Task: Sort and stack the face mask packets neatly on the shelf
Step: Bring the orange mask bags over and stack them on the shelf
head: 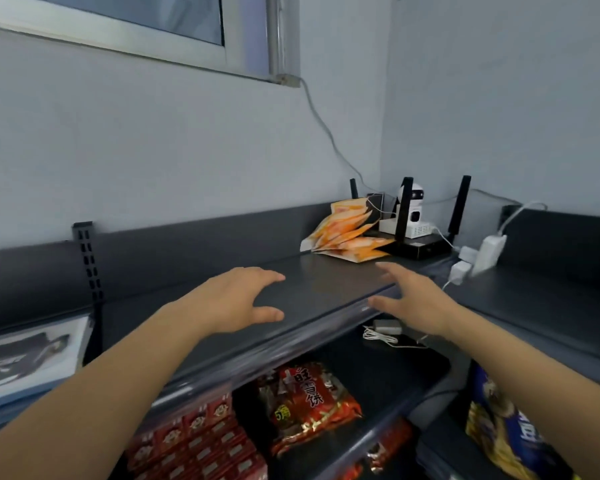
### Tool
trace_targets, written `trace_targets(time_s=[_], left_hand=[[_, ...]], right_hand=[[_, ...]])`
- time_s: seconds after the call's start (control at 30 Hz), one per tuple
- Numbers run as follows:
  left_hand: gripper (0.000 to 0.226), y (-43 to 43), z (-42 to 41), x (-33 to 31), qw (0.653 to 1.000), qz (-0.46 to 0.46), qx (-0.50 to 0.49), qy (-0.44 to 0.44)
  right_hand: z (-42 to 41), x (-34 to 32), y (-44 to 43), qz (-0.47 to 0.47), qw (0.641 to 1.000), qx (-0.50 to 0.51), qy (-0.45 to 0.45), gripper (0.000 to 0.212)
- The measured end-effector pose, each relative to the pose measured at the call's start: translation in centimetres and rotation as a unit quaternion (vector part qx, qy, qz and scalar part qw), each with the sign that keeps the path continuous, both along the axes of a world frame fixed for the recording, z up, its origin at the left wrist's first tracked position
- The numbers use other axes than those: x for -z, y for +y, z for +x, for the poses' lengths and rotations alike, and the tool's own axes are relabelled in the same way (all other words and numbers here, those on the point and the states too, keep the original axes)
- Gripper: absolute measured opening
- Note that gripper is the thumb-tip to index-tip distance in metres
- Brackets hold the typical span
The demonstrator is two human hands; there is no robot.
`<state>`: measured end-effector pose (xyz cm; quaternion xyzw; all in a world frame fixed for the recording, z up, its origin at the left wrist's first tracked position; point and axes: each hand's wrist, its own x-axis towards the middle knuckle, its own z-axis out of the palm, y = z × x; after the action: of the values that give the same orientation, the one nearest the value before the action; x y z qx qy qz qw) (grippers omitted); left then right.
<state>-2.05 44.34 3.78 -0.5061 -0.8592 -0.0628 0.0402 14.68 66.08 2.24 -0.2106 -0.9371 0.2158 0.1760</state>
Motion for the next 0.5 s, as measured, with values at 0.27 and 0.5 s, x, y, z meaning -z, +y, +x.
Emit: trace_targets(time_s=[0.27,0.5], left_hand=[[0.081,11.2,-5.2,-0.5,0.999,0.034,0.036,-0.012],[0.095,20.7,-12.9,-2.5,0.992,0.121,0.027,-0.019]], right_hand=[[-3.2,0.4,8.0,-0.073,0.996,0.046,0.023,0.075],[-9.7,-1.6,14.8,-0.065,0.996,0.062,0.015,0.076]])
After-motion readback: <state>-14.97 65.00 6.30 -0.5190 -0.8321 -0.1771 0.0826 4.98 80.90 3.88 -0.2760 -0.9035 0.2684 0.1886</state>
